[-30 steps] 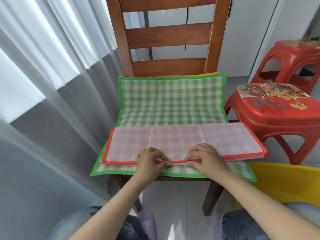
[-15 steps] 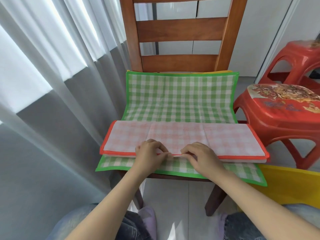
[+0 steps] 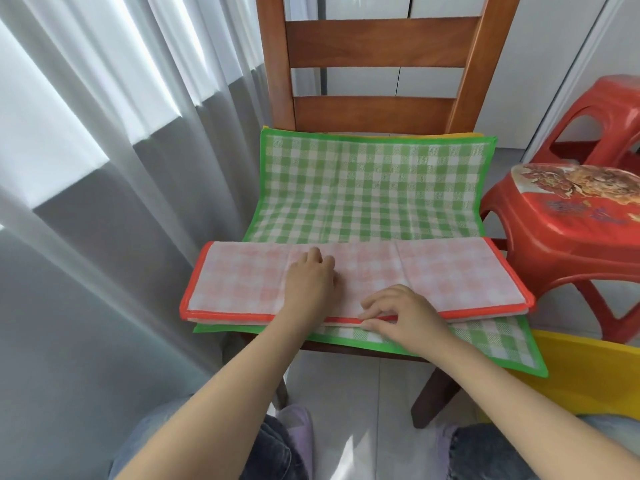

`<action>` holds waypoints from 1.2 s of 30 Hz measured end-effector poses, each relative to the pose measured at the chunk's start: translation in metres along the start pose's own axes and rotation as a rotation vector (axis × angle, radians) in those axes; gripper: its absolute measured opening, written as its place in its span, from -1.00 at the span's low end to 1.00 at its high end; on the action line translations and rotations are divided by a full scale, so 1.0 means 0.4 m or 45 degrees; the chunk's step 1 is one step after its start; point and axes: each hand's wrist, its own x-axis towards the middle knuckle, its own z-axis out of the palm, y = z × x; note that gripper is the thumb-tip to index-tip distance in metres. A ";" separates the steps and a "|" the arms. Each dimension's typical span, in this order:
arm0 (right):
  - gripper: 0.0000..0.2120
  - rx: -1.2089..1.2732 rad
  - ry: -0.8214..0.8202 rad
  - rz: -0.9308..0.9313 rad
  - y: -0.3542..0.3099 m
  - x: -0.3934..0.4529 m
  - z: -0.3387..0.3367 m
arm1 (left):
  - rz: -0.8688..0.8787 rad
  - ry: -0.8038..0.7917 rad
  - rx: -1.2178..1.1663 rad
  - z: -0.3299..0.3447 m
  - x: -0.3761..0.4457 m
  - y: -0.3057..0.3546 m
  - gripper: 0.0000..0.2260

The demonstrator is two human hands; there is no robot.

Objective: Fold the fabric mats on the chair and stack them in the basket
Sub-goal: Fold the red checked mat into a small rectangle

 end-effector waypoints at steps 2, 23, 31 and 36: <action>-0.86 -0.058 -0.103 0.003 0.000 0.012 -0.016 | 0.053 -0.007 -0.035 0.026 0.034 0.013 -0.68; -0.36 -0.683 0.007 0.663 0.212 0.116 -0.103 | 0.087 -0.351 0.072 0.072 0.064 0.000 -0.50; -0.44 -0.680 0.061 0.567 0.167 0.132 -0.108 | 0.071 -0.369 0.050 0.060 0.062 0.006 -0.50; -0.53 -0.424 0.106 0.275 0.074 0.167 -0.051 | 0.087 -0.390 -0.100 0.066 0.076 0.058 -0.52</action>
